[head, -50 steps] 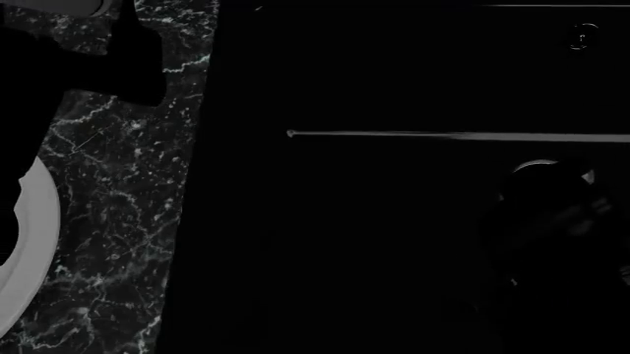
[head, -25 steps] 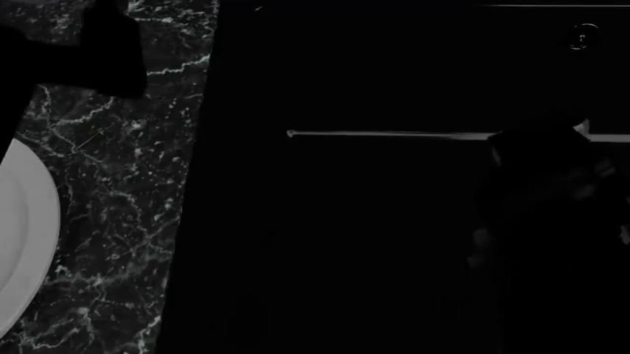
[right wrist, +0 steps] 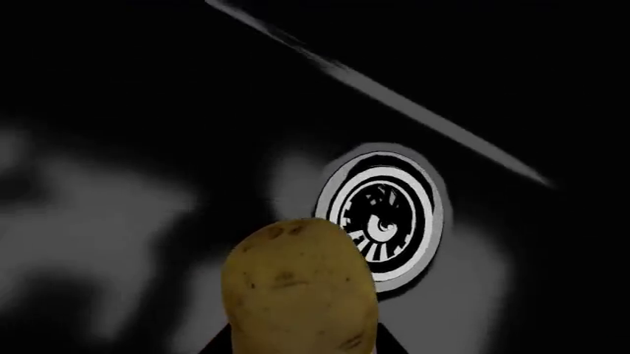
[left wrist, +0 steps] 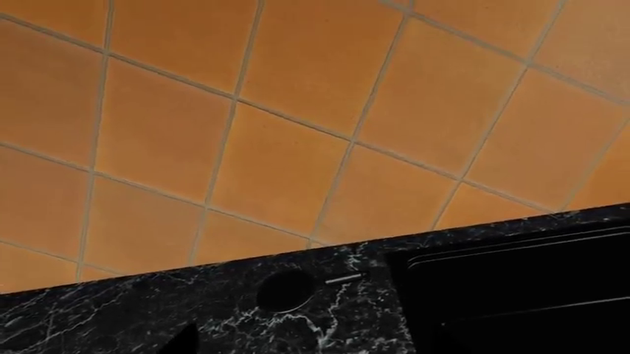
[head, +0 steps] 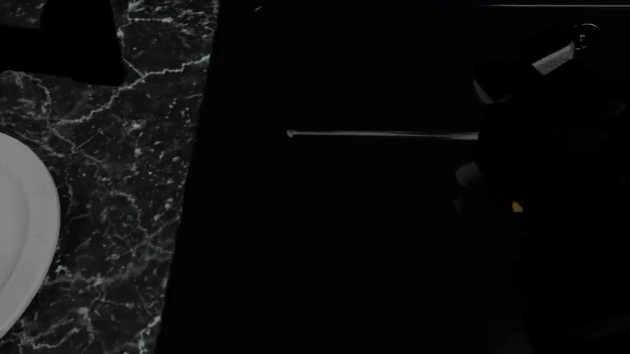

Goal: Pick the potato from the sink and place it on the plate located on the counter

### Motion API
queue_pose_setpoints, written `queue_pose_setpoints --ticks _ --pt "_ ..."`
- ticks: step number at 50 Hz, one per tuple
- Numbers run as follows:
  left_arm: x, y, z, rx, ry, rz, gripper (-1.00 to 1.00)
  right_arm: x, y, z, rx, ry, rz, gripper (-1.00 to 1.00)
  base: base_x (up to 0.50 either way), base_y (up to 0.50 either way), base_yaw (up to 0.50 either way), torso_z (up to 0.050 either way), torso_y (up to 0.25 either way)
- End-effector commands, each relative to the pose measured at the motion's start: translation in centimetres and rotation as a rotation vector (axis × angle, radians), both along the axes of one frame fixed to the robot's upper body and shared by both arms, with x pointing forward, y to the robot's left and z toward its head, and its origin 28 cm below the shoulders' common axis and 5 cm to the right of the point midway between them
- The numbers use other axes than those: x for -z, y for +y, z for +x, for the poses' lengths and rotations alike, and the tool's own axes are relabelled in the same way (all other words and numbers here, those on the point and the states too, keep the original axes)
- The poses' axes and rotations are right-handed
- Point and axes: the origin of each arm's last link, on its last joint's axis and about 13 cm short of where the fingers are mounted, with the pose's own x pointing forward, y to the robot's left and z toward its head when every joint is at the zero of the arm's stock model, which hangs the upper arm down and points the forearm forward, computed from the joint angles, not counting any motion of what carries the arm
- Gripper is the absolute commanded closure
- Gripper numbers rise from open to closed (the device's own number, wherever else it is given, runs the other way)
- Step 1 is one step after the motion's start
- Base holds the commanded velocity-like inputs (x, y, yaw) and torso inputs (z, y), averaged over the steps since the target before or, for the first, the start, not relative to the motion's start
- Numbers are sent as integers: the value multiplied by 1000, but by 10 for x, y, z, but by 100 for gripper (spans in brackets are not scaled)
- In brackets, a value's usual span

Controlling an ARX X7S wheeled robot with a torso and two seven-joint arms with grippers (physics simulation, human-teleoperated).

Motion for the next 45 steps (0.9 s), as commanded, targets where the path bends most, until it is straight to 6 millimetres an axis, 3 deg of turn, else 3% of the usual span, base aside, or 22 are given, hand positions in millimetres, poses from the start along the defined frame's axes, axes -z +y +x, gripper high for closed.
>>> queue_pose_setpoints --ticks 1,21,45 --pt "-1 6 -14 21 -15 -12 -100 -23 12 -17 -141 -67 26 100 0 0 0 0 0" --pt "-1 5 -17 48 -12 -12 -100 -54 0 -68 -286 -218 260 100 0 0 0 0 0" --pt "0 4 -25 90 -4 -23 -100 -58 -7 -86 -324 -298 348 100 0 0 0 0 0"
